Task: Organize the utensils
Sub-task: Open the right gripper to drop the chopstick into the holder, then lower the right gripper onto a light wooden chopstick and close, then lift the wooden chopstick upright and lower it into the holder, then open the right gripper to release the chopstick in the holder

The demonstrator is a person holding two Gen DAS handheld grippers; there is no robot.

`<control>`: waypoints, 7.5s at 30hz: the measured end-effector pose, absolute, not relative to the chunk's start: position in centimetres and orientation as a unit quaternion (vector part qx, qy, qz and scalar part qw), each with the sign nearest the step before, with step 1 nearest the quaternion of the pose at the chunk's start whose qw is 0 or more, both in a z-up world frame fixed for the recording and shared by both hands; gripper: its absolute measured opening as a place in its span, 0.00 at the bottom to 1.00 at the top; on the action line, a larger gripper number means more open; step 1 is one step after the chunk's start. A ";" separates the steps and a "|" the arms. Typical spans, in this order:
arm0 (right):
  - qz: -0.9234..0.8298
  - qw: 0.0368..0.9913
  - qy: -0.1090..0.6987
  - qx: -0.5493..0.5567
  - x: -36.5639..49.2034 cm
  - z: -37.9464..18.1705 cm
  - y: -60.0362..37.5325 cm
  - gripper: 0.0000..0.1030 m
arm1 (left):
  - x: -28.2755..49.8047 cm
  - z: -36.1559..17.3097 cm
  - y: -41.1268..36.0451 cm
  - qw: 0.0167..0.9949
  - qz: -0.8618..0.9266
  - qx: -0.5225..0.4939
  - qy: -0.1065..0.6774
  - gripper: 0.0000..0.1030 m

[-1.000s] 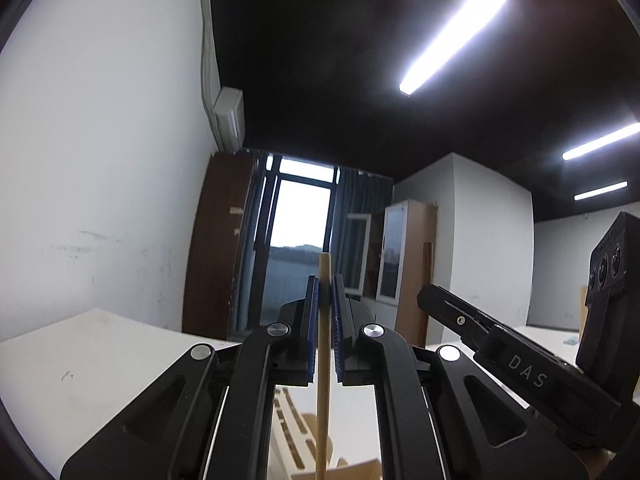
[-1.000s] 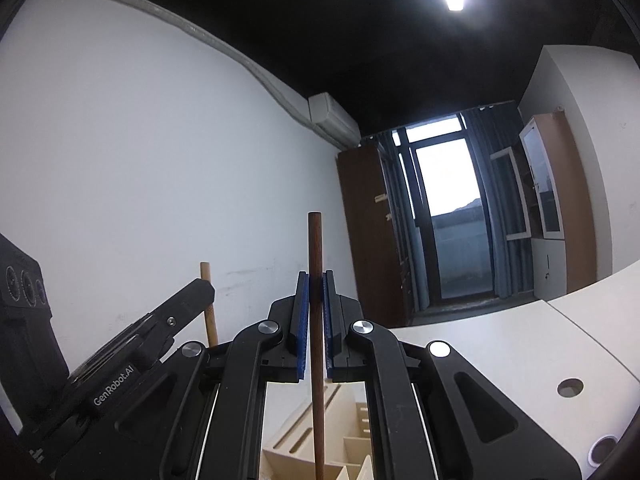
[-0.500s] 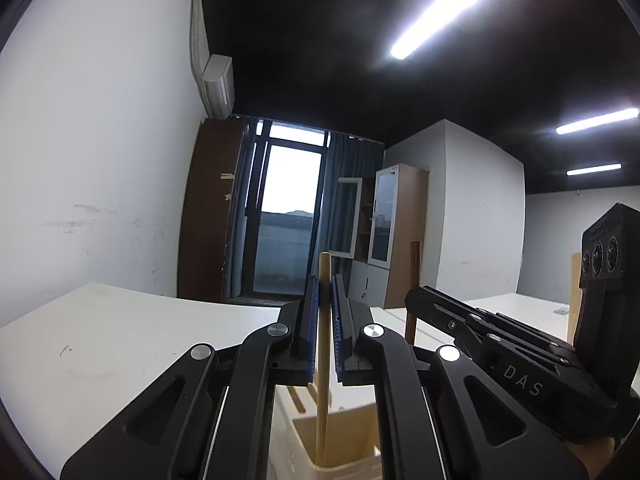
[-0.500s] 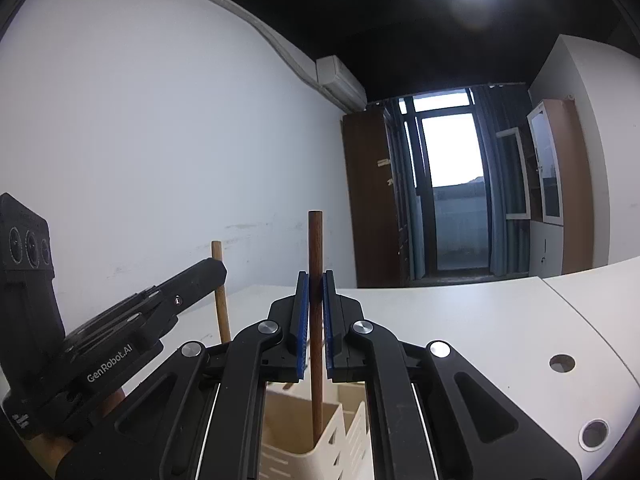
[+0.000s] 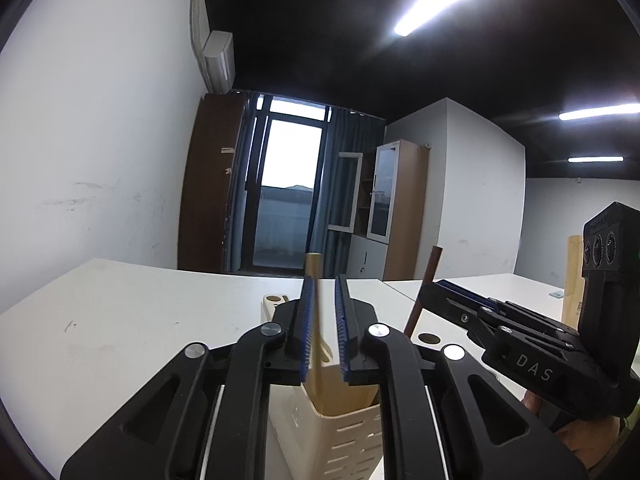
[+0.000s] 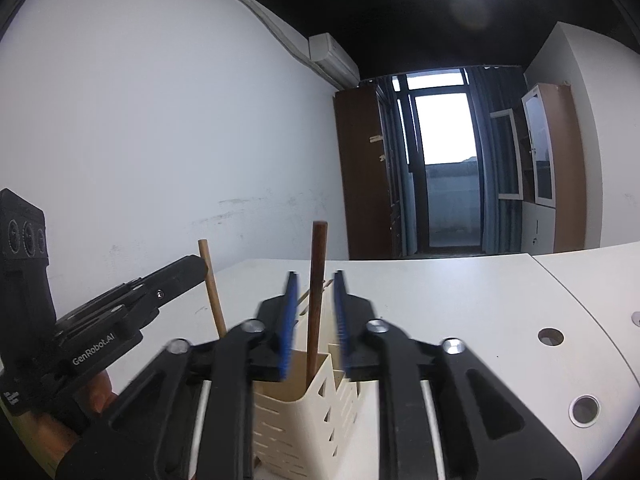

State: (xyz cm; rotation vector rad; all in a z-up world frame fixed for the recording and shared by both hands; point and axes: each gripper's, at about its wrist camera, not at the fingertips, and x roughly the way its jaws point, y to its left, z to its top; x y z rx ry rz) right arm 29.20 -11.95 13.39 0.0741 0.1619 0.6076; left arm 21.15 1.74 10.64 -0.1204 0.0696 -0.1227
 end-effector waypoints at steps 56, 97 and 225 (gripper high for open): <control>0.204 0.865 0.455 -0.060 26.0 2.7 -10.2 0.59 | 22.4 1.1 5.5 0.872 0.065 -0.090 0.477 0.37; 0.202 0.851 0.485 -0.027 27.4 1.4 -9.8 0.07 | 25.6 -0.4 6.4 0.862 0.052 -0.051 0.502 0.06; 0.273 0.961 0.024 0.042 28.1 12.7 -13.6 0.19 | 22.2 11.6 4.8 0.996 -0.062 -0.048 0.034 0.20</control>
